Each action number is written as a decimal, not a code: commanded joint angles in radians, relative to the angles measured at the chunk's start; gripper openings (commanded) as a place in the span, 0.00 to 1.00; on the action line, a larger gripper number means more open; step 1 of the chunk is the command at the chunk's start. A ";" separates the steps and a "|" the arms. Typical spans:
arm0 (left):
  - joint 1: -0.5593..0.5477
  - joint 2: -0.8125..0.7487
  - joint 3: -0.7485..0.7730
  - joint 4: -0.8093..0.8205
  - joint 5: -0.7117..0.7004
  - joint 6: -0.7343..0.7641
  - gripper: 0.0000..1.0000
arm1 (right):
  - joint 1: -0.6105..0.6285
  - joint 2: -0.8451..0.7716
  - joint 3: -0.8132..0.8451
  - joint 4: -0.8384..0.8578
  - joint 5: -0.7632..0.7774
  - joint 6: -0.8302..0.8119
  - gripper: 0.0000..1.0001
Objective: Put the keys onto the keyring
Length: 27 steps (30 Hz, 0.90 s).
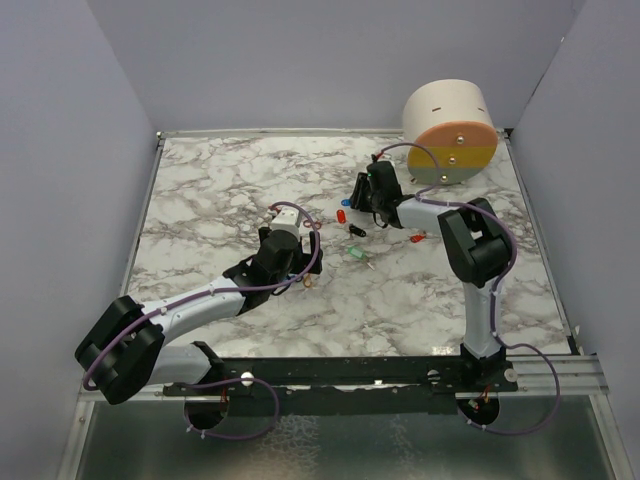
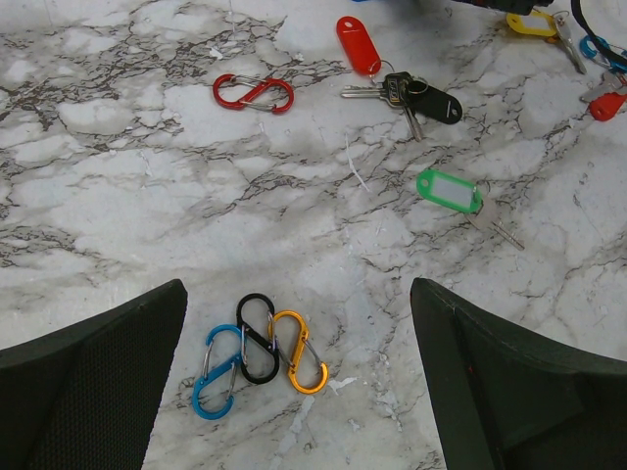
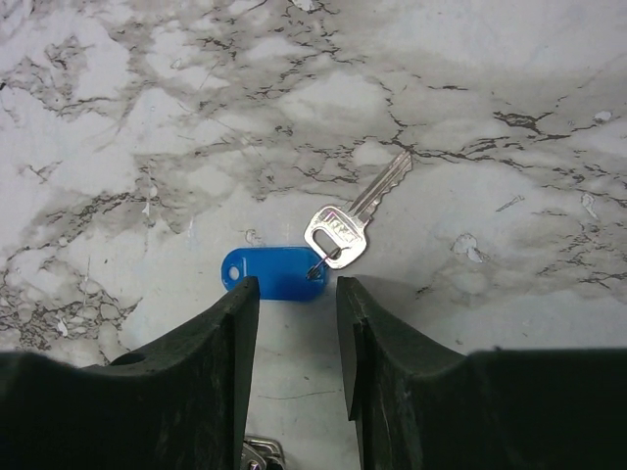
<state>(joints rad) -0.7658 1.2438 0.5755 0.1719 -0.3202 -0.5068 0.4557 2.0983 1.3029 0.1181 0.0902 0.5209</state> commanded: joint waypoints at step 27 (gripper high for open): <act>0.001 0.001 0.000 0.021 0.012 0.003 0.99 | -0.041 0.048 0.021 0.010 0.042 0.004 0.01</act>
<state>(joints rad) -0.7658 1.2438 0.5755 0.1719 -0.3202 -0.5064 0.4187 2.1323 1.3289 0.1360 0.0929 0.5442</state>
